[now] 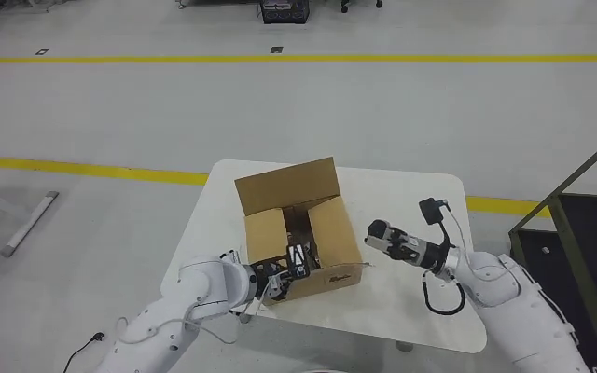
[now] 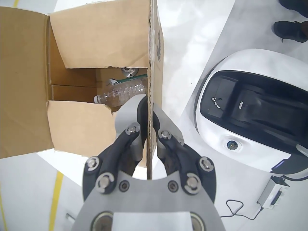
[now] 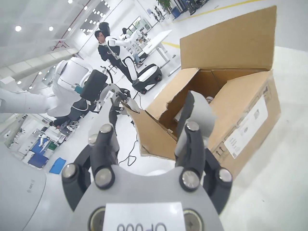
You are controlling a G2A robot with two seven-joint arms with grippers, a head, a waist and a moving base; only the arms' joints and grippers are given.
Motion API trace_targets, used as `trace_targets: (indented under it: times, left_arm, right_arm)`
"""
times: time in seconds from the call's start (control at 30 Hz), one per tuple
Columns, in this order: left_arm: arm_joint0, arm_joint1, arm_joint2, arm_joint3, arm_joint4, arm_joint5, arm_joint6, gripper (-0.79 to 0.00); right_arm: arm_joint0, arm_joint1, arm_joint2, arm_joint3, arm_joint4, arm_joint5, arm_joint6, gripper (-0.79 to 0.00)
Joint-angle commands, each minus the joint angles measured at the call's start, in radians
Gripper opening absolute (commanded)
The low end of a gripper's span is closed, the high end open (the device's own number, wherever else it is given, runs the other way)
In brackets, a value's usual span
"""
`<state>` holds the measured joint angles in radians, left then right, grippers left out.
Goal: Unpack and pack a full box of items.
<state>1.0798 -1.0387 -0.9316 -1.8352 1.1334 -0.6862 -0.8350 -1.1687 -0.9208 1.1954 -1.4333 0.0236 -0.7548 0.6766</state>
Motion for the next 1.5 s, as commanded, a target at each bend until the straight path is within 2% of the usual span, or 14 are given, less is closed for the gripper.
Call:
trace_targets:
  times: [0.0, 0.13, 0.27, 0.3, 0.37, 0.4, 0.67, 0.93, 1.07, 1.23, 1.3, 1.37, 1.47]
  left_arm:
    - [0.001, 0.001, 0.001, -0.001, 0.005, -0.010, 0.005, -0.785]
    - [0.001, 0.003, 0.004, -0.006, 0.004, -0.029, 0.003, -0.785]
    - [0.000, 0.005, 0.004, -0.011, -0.004, -0.038, -0.011, -0.785]
    - [0.001, 0.005, 0.004, -0.011, -0.004, -0.039, -0.016, -0.717]
    - [0.002, 0.006, 0.005, -0.008, -0.012, -0.034, -0.025, -0.496]
    - [0.003, 0.006, 0.007, -0.007, -0.017, -0.037, -0.036, 0.000]
    - [-0.008, 0.005, 0.000, -0.009, -0.140, 0.021, -0.107, 0.000]
    - [-0.003, 0.014, -0.104, -0.012, -0.399, 0.127, -0.104, 0.000]
    - [0.005, 0.018, -0.141, -0.025, -0.505, 0.156, -0.091, 0.000]
    - [-0.003, 0.019, -0.150, -0.031, -0.542, 0.169, -0.089, 0.000]
    - [-0.016, 0.021, -0.148, -0.027, -0.498, 0.172, -0.103, 0.000]
    - [-0.019, 0.018, -0.146, -0.015, -0.507, 0.203, -0.083, 0.000]
    - [-0.029, 0.017, -0.139, -0.011, -0.498, 0.201, -0.079, 0.000]
  right_arm:
    - [0.028, -0.008, -0.041, 0.013, 0.022, 0.040, 0.041, -0.785]
    - [0.078, -0.027, -0.116, 0.061, 0.062, 0.084, 0.094, -0.785]
    - [0.113, -0.043, -0.165, 0.110, 0.107, 0.083, 0.130, -0.785]
    - [0.120, -0.046, -0.174, 0.118, 0.106, 0.083, 0.140, -0.785]
    - [0.131, -0.050, -0.187, 0.132, 0.107, 0.081, 0.159, -0.785]
    - [0.135, -0.052, -0.193, 0.138, 0.108, 0.078, 0.169, -0.785]
    - [0.149, -0.058, -0.221, 0.168, 0.090, 0.042, 0.227, -0.785]
    - [0.151, -0.061, -0.238, 0.182, 0.042, -0.001, 0.240, -0.785]
    - [0.153, -0.064, -0.252, 0.179, -0.044, -0.013, 0.227, -0.785]
    - [0.148, -0.068, -0.265, 0.168, -0.160, -0.020, 0.169, -0.785]
    - [0.142, -0.070, -0.270, 0.163, -0.203, -0.023, 0.139, -0.785]
    - [0.135, -0.072, -0.276, 0.166, -0.225, -0.023, 0.115, -0.785]
    - [0.131, -0.075, -0.279, 0.174, -0.224, -0.036, 0.085, -0.785]
